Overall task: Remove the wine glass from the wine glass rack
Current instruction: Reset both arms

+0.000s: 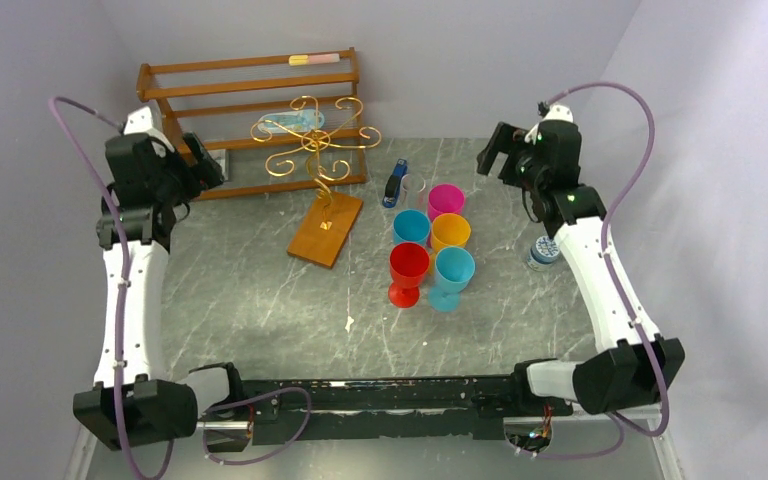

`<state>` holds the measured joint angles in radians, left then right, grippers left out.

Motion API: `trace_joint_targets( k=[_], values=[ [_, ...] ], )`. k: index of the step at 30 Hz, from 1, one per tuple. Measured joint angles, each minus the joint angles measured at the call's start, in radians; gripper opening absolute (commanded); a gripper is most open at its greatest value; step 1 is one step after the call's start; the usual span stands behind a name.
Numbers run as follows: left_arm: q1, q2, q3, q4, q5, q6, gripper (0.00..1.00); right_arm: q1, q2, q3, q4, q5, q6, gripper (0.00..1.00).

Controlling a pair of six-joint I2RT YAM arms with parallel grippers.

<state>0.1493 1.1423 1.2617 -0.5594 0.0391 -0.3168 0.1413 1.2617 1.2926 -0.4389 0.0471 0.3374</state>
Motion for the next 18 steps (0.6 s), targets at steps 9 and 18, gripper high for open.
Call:
trace_joint_targets(
  k=[9,18],
  values=[
    [0.007,0.028,0.173,-0.023,0.064,0.026,0.99,-0.001,0.08,0.196,-0.069,-0.027,-0.036,1.0],
    [0.007,0.027,0.138,-0.053,0.121,0.017,0.99,-0.002,0.074,0.196,-0.133,-0.082,-0.04,1.0]
  ],
)
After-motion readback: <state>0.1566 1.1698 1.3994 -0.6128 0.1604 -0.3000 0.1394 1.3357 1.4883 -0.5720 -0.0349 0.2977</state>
